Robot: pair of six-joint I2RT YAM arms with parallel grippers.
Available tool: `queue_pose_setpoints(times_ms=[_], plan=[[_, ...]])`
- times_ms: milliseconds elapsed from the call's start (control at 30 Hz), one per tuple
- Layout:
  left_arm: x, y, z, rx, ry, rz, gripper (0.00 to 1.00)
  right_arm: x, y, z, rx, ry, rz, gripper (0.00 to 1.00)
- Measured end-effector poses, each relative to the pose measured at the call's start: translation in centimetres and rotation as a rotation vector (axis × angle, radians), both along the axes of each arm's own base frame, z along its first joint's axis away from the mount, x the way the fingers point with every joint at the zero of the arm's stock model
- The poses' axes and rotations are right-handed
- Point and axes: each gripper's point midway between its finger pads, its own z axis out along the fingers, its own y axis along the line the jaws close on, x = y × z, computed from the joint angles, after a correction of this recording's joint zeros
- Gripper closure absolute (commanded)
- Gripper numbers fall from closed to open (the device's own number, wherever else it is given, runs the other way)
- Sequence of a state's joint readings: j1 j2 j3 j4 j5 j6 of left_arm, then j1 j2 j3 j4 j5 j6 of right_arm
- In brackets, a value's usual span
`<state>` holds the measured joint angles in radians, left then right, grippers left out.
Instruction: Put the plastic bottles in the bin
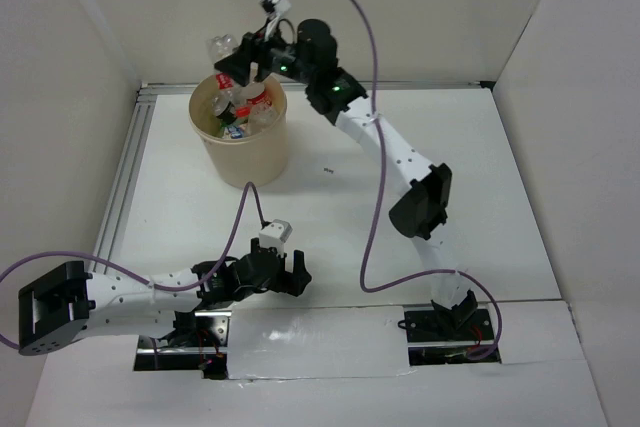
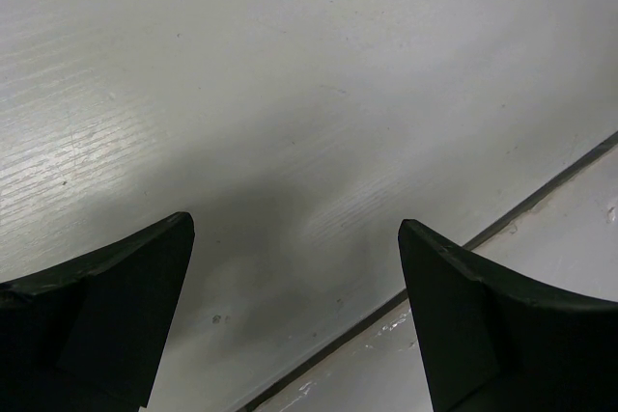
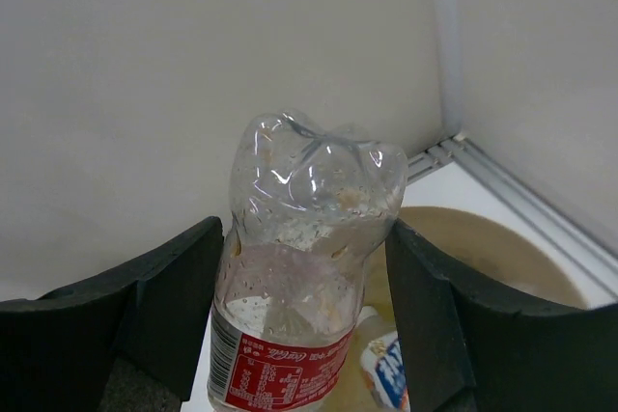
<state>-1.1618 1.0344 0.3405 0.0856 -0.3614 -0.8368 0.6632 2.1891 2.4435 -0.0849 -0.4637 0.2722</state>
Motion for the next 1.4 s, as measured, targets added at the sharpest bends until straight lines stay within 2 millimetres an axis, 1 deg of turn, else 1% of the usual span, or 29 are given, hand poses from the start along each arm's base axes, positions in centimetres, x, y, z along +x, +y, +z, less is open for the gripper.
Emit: queue_pose_setpoints(times_ms=[33, 133, 167, 200, 267, 300, 333, 400, 433, 467, 500, 633, 733, 833, 900, 933, 967, 1000, 1033, 1067, 1133, 1167, 1200, 1233, 1267, 1300, 1333, 1367, 1400], plan=[[0.0, 0.0, 0.0, 0.000, 0.000, 0.000, 0.00, 0.2, 1.4, -1.4, -0.009, 0.013, 0.007, 0.76], [0.0, 0.0, 0.4, -0.014, -0.006, 0.000, 0.00, 0.4, 5.0, -6.0, -0.046, 0.065, 0.017, 0.66], [0.0, 0.0, 0.5, -0.021, -0.009, 0.001, 0.00, 0.6, 5.3, -6.7, -0.059, 0.075, 0.007, 0.59], [0.0, 0.1, 0.7, -0.028, -0.012, 0.002, 0.00, 0.7, 6.2, -8.7, -0.081, 0.096, 0.012, 0.53], [0.0, 0.2, 0.8, -0.036, -0.017, 0.004, 0.00, 1.3, 6.5, -10.3, -0.104, 0.111, -0.010, 0.41], [0.0, 0.3, 0.8, -0.037, -0.019, 0.005, 0.00, 1.6, 6.3, -10.6, -0.111, 0.112, -0.022, 0.35], [0.0, 0.3, 0.9, -0.039, -0.021, 0.007, 0.00, 2.0, 6.0, -10.6, -0.115, 0.106, -0.036, 0.26], [0.1, 0.2, 1.0, -0.044, -0.023, 0.007, 0.00, 2.6, 5.5, -10.2, -0.111, 0.091, -0.050, 0.24], [0.1, 0.2, 1.0, -0.045, -0.024, 0.006, 0.00, 2.9, 5.2, -10.1, -0.111, 0.084, -0.057, 0.20], [0.1, 0.2, 1.1, -0.046, -0.025, 0.006, 0.00, 3.2, 4.9, -10.1, -0.114, 0.080, -0.065, 0.08], [0.1, 0.1, 1.1, -0.048, -0.027, 0.005, 0.00, 3.4, 4.7, -10.2, -0.117, 0.079, -0.071, 0.00], [0.1, 0.1, 0.7, -0.026, -0.034, -0.009, 0.00, 4.3, 3.2, -10.2, -0.161, 0.056, -0.102, 0.00], [0.2, 0.1, 0.4, -0.001, -0.043, -0.028, 0.00, 4.4, 0.9, -9.0, -0.217, 0.020, -0.133, 0.00], [0.5, -0.6, 1.4, 0.000, -0.067, -0.048, 0.00, 3.9, -2.8, -6.0, -0.283, -0.055, -0.204, 0.00], [0.9, -1.4, 2.8, -0.018, -0.095, -0.061, 0.00, 3.7, -6.9, -3.8, -0.337, -0.095, -0.286, 0.00], [1.1, -1.8, 3.6, -0.031, -0.109, -0.066, 0.00, 3.8, -9.6, -2.5, -0.361, -0.118, -0.347, 0.00], [1.3, -2.2, 4.4, -0.039, -0.125, -0.074, 0.00, 4.1, -12.6, -1.8, -0.390, -0.131, -0.407, 0.00], [1.4, -2.6, 5.1, -0.050, -0.136, -0.079, 0.00, 4.3, -16.1, -1.2, -0.421, -0.132, -0.478, 0.00], [1.5, -2.9, 5.9, -0.056, -0.153, -0.087, 0.00, 4.8, -19.7, -1.2, -0.452, -0.124, -0.552, 0.00], [1.7, -3.3, 6.6, -0.065, -0.164, -0.090, 0.00, 5.2, -24.0, -1.7, -0.486, -0.099, -0.637, 0.00], [2.0, -3.8, 8.0, -0.079, -0.190, -0.097, 0.00, 5.2, -32.1, -3.9, -0.565, -0.018, -0.802, 0.00], [2.2, -4.0, 8.6, -0.085, -0.202, -0.098, 0.00, 5.1, -36.0, -6.0, -0.609, 0.040, -0.886, 0.00], [2.3, -4.2, 9.2, -0.087, -0.214, -0.100, 0.00, 4.3, -38.5, -8.3, -0.649, 0.095, -0.939, 0.00], [2.5, -4.3, 9.9, -0.089, -0.224, -0.103, 0.00, 3.1, -40.3, -11.0, -0.696, 0.159, -0.965, 0.00], [2.6, -4.4, 10.5, -0.090, -0.232, -0.103, 0.00, 1.7, -41.2, -13.7, -0.742, 0.217, -0.971, 0.00], [2.8, -4.5, 11.1, -0.084, -0.245, -0.106, 0.00, 0.0, -41.4, -16.7, -0.785, 0.271, -0.953, 0.00], [2.9, -4.6, 11.7, -0.084, -0.253, -0.103, 0.00, -1.7, -41.4, -19.1, -0.819, 0.314, -0.932, 0.00], [3.2, -4.4, 12.0, -0.071, -0.263, -0.099, 0.00, -3.2, -41.5, -20.7, -0.840, 0.344, -0.919, 0.00], [3.3, -4.7, 12.9, -0.086, -0.275, -0.097, 0.00, -4.8, -41.5, -22.1, -0.857, 0.370, -0.904, 0.00]])
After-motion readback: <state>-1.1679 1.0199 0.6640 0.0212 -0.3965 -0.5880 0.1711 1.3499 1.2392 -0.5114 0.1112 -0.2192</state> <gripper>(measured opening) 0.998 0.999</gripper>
